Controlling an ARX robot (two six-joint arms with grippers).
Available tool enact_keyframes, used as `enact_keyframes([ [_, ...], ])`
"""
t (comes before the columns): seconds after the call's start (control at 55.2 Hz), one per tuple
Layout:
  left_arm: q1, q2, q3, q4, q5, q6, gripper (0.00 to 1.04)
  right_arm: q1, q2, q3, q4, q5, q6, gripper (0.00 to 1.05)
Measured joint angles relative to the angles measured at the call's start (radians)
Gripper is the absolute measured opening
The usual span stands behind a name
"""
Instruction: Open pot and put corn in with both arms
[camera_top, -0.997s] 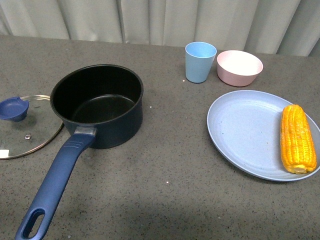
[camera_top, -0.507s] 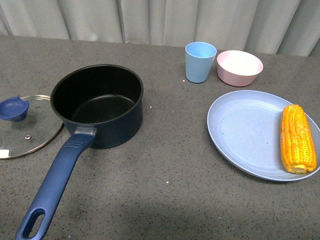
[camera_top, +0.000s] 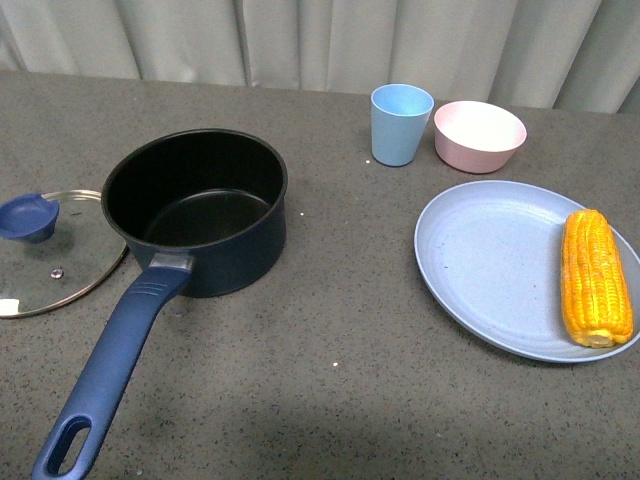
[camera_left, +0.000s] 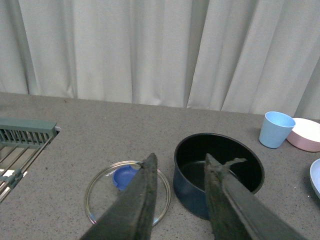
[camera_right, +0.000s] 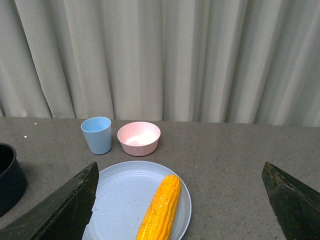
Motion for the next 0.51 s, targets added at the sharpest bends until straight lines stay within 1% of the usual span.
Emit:
enact_keyframes([
  [0.091,0.000,0.000,0.000,0.000,0.000,0.000,0.50,0.000,0.000,0.000,0.000,0.000,0.000,0.96],
  [0.109,0.000,0.000,0.000,0.000,0.000,0.000,0.52,0.000,0.000,0.000,0.000,0.000,0.000,0.96],
  [0.163,0.000,0.000,0.000,0.000,0.000,0.000,0.63,0.000,0.000,0.000,0.000,0.000,0.000,0.96],
  [0.199,0.000,0.000,0.000,0.000,0.000,0.000,0.72,0.000,0.000,0.000,0.000,0.000,0.000,0.96],
  [0.217,0.000,0.000,0.000,0.000,0.000,0.000,0.74,0.000,0.000,0.000,0.000,0.000,0.000,0.96],
  [0.29,0.000,0.000,0.000,0.000,0.000,0.000,0.88,0.000,0.000,0.000,0.000,0.000,0.000,0.96],
  [0.308,0.000,0.000,0.000,0.000,0.000,0.000,0.90,0.000,0.000,0.000,0.000,0.000,0.000,0.96],
  [0.344,0.000,0.000,0.000,0.000,0.000,0.000,0.97,-0.007,0.024,0.020,-0.058,-0.036,-0.016,0.96],
  [0.381,0.000,0.000,0.000,0.000,0.000,0.001,1.00,-0.011,0.071,0.045,-0.107,-0.064,-0.037,0.96],
  [0.399,0.000,0.000,0.000,0.000,0.000,0.002,1.00,-0.012,0.115,0.058,-0.111,-0.073,-0.046,0.96],
  [0.453,0.000,-0.001,0.000,0.000,0.000,0.002,0.98,-0.010,0.241,0.085,-0.069,-0.080,-0.053,0.96],
  [0.507,0.000,0.000,0.000,0.000,0.000,0.002,0.98,0.003,0.418,0.129,0.026,-0.076,-0.055,0.96],
])
